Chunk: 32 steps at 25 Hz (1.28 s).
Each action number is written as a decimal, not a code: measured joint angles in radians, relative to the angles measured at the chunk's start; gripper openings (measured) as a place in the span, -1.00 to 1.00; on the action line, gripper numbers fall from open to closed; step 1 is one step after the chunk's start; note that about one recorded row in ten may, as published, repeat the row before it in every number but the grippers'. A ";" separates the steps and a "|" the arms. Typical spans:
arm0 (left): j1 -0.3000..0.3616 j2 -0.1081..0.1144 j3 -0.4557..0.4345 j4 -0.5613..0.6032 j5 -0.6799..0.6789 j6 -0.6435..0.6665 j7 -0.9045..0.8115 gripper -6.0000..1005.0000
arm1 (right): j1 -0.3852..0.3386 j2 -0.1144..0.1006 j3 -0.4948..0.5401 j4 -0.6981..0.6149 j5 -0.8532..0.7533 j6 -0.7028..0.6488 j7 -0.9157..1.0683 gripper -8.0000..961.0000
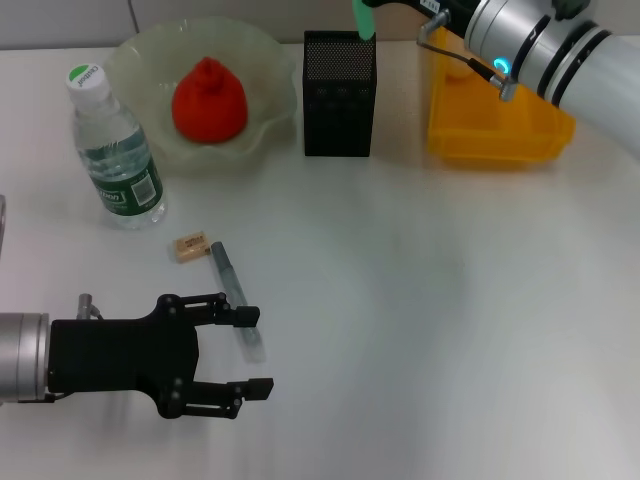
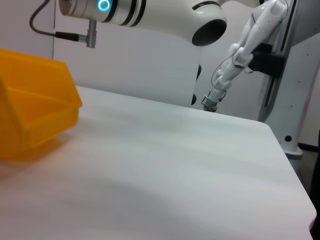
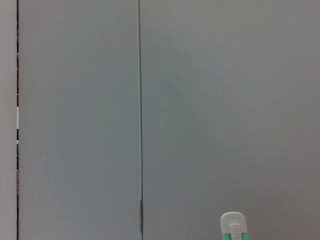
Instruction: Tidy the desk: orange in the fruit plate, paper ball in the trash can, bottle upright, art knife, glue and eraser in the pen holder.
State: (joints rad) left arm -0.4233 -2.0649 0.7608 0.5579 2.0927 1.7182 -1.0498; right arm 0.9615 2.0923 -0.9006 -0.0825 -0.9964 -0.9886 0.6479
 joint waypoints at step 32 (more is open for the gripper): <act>-0.009 0.003 -0.027 -0.053 -0.049 -0.047 -0.014 0.41 | 0.028 0.000 -0.007 0.089 0.082 -0.069 -0.146 -0.61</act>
State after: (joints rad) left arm -0.4324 -2.0618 0.7342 0.5046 2.0432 1.6711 -1.0638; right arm 0.9894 2.0923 -0.9081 0.0062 -0.9147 -1.0571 0.5019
